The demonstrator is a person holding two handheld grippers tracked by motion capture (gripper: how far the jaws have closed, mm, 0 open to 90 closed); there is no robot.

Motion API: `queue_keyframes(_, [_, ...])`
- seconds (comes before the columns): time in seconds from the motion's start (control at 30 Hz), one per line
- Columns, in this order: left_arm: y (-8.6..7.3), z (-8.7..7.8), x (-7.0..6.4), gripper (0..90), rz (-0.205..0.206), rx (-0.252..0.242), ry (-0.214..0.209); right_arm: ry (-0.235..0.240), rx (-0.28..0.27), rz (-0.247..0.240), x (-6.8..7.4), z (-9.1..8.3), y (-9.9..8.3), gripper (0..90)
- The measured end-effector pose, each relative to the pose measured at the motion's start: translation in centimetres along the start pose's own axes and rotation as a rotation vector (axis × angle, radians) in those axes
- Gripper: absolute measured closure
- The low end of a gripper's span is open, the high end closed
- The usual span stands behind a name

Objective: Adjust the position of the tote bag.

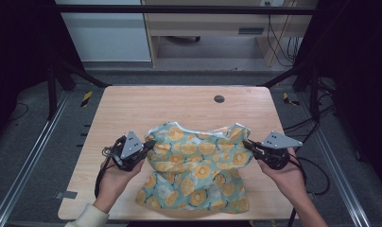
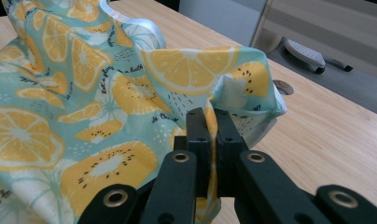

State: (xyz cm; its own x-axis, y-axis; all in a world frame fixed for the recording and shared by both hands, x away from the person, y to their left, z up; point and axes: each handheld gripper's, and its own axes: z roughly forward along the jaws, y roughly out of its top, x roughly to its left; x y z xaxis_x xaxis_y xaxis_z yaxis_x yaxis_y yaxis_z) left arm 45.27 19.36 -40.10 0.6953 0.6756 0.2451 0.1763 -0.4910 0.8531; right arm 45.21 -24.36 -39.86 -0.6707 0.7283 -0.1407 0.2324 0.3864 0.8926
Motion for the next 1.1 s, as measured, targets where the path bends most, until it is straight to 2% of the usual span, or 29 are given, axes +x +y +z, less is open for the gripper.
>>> queue_keyframes(0.3, [-0.9,-2.0,-1.7,90.0,0.013,-0.031,-0.036,0.009,-0.021,-0.002,1.2,-1.6,-0.8,87.4])
queue_keyframes(0.6, [-1.0,-3.3,-2.3,90.0,0.014,-0.048,-0.050,0.017,-0.029,-0.014,2.1,-2.8,-0.8,87.1])
queue_keyframes(0.67, [-1.0,-3.5,-2.4,90.0,0.003,-0.058,-0.056,0.018,-0.028,-0.016,2.2,-2.9,-0.9,87.0])
queue_keyframes(0.77, [-1.6,-4.3,-2.9,90.0,0.012,-0.089,-0.078,0.024,-0.031,-0.009,2.6,-3.3,-1.3,86.6])
queue_keyframes(0.97, [-3.0,-5.1,-3.9,90.0,0.030,-0.117,-0.121,0.033,-0.033,-0.006,3.1,-3.7,-2.0,86.3])
queue_keyframes(1.1, [-3.9,-5.1,-4.5,90.0,0.041,-0.109,-0.160,0.042,-0.037,0.000,3.6,-4.2,-2.6,86.0])
